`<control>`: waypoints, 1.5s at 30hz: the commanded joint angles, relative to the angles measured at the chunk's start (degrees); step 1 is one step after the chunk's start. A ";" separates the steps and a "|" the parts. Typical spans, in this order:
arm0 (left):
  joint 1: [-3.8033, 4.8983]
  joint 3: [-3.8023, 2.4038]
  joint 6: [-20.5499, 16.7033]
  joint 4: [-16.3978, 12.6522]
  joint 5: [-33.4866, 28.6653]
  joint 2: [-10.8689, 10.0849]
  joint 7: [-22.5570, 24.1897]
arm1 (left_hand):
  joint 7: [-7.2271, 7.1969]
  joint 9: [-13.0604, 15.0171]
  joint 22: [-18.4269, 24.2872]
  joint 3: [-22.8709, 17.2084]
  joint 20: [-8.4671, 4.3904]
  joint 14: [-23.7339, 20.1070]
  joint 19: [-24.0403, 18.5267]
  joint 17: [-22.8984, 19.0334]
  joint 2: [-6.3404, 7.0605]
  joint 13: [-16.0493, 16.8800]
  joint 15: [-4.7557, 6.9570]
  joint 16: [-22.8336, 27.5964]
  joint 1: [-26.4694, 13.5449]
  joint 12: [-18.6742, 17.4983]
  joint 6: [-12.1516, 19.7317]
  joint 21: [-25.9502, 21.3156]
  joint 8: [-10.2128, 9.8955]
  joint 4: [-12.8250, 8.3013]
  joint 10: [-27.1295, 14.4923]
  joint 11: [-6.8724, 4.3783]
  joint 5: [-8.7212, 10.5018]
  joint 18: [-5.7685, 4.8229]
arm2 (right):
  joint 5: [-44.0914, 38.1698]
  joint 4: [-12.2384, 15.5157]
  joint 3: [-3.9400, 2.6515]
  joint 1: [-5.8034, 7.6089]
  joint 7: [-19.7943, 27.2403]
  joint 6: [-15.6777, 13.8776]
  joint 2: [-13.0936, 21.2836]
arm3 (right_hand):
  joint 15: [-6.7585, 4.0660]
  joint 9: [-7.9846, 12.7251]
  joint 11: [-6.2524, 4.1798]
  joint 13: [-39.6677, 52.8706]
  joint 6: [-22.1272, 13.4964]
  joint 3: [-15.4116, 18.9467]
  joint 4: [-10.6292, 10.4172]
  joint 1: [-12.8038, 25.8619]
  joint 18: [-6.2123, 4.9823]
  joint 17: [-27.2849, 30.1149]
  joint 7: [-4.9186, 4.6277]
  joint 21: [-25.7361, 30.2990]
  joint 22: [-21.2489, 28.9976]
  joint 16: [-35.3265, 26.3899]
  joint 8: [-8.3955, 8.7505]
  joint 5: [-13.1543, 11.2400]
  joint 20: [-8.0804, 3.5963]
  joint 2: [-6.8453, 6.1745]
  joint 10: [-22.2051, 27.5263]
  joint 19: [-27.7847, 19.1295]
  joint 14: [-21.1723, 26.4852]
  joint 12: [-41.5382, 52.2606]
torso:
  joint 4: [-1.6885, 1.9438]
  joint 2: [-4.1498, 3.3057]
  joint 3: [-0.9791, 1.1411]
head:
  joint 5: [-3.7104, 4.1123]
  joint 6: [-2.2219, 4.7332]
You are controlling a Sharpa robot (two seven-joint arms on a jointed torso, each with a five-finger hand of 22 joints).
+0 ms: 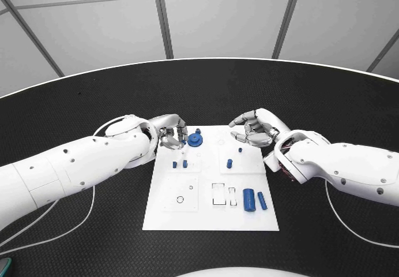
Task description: Assemble the parts on the task board
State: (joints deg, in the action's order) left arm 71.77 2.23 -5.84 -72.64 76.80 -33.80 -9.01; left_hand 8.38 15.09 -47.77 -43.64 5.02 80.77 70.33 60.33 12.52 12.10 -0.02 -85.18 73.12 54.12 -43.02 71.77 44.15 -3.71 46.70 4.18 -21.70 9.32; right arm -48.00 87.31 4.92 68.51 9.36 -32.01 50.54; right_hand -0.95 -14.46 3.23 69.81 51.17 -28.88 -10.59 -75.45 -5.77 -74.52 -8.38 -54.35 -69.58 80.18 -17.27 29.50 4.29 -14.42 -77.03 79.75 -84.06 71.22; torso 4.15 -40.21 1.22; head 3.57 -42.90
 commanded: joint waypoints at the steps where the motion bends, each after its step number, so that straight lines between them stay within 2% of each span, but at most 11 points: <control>1: 0.03 -0.02 0.09 0.21 -0.10 -0.34 -0.04 | 0.00 0.06 -0.03 -0.07 0.10 0.23 0.36 -0.09 0.05 -0.05 -0.02 -0.06 0.30 -0.31 -0.52 0.20 -0.34 -0.11 0.48 0.07 0.26 -1.18 | 0.00 -0.02 0.00 0.00 0.00 0.00 -0.01 | -0.34 0.10 -0.04 0.09 0.00 -0.10 0.41 0.74 -0.90 -0.14 -0.08 -0.33 -0.13 -0.18 -0.17 0.22 0.15 0.12 0.14 -0.16 -2.46 0.16 | 0.00 -0.08 0.00 | -0.11 0.03; 7: 0.01 -0.02 0.50 0.82 -0.18 -0.61 -0.01 | -0.05 0.06 -0.11 -0.12 0.04 0.28 0.43 -0.19 0.18 -0.11 0.05 -0.02 0.55 -0.55 -0.69 0.28 -0.67 -0.33 0.70 0.02 0.21 -1.19 | 0.00 -0.09 0.00 0.00 0.02 0.04 -0.09 | -0.34 0.10 -0.04 0.09 0.00 -0.10 0.41 0.74 -0.90 -0.14 -0.08 -0.33 -0.13 -0.18 -0.17 0.22 0.15 0.12 0.14 -0.16 -2.46 0.16 | -0.03 -0.20 -0.08 | -0.23 -0.05; 16: -0.19 0.00 1.13 2.20 -0.19 0.30 0.18 | -0.05 0.07 -0.10 -0.12 0.03 0.28 0.43 -0.23 0.18 -0.13 0.05 -0.01 0.56 -0.60 -0.75 0.29 -0.73 -0.33 0.77 0.03 0.21 -1.19 | 0.00 -0.17 0.00 0.00 0.05 0.12 -0.25 | -0.34 0.10 -0.04 0.09 0.00 -0.10 0.41 0.74 -0.90 -0.14 -0.08 -0.33 -0.13 -0.18 -0.17 0.22 0.15 0.12 0.14 -0.16 -2.46 0.16 | -0.02 -0.21 -0.07 | -0.54 -0.12; 18: -0.29 0.00 1.23 2.43 -0.19 0.51 0.22 | -0.05 0.07 -0.10 -0.12 0.03 0.28 0.43 -0.23 0.18 -0.13 0.05 -0.01 0.56 -0.60 -0.75 0.29 -0.73 -0.33 0.77 0.03 0.21 -1.19 | 0.00 -0.18 0.00 0.00 0.06 0.13 -0.27 | -0.34 0.10 -0.04 0.09 0.00 -0.10 0.41 0.74 -0.90 -0.14 -0.08 -0.33 -0.13 -0.18 -0.17 0.22 0.15 0.12 0.14 -0.16 -2.46 0.16 | -0.05 -0.18 0.01 | -0.65 -0.15; 30: -0.96 0.03 2.23 3.91 -0.15 1.78 0.38 | -0.05 0.07 -0.04 -0.16 0.01 0.27 0.41 -0.34 0.16 -0.15 0.07 0.01 0.67 -0.69 -0.81 0.28 -0.85 -0.40 0.85 0.02 0.20 -1.18 | 0.00 -0.18 0.00 0.00 0.06 0.14 -0.22 | -0.34 0.10 -0.04 0.09 0.00 -0.10 0.41 0.74 -0.90 -0.14 -0.08 -0.33 -0.13 -0.18 -0.17 0.22 0.15 0.12 0.14 -0.16 -2.46 0.16 | -0.01 -0.20 -0.05 | -0.57 -0.46; 45: -1.38 0.04 3.76 4.62 -0.10 2.29 0.08 | -0.07 0.07 0.10 -0.22 -0.01 0.25 0.35 -0.44 0.09 -0.17 0.08 0.04 0.80 -0.78 -0.87 0.24 -1.00 -0.46 0.92 0.01 0.19 -1.16 | 0.00 -0.16 0.00 0.00 0.13 0.16 -0.20 | -0.34 0.10 -0.04 0.09 0.00 -0.10 0.41 0.74 -0.90 -0.14 -0.08 -0.33 -0.13 -0.18 -0.17 0.22 0.15 0.12 0.14 -0.16 -2.46 0.16 | 0.02 -0.22 -0.09 | -0.61 -0.73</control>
State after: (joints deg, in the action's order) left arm 70.40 2.27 -2.13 -68.03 76.69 -31.52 -8.92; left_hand 8.38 15.10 -47.70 -43.80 5.02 80.77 70.33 59.85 12.73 12.00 -0.02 -85.16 73.33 53.69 -43.43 71.76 43.50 -3.88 47.11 4.19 -21.71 8.44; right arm -48.00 87.14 4.92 68.51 9.50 -31.85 50.34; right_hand -0.95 -14.42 3.22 69.85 51.17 -29.04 -10.44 -75.24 -5.77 -74.57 -8.38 -54.35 -69.64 80.18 -17.26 29.50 4.29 -14.21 -77.03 79.75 -84.06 71.22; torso 4.13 -40.41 1.13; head 3.00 -43.58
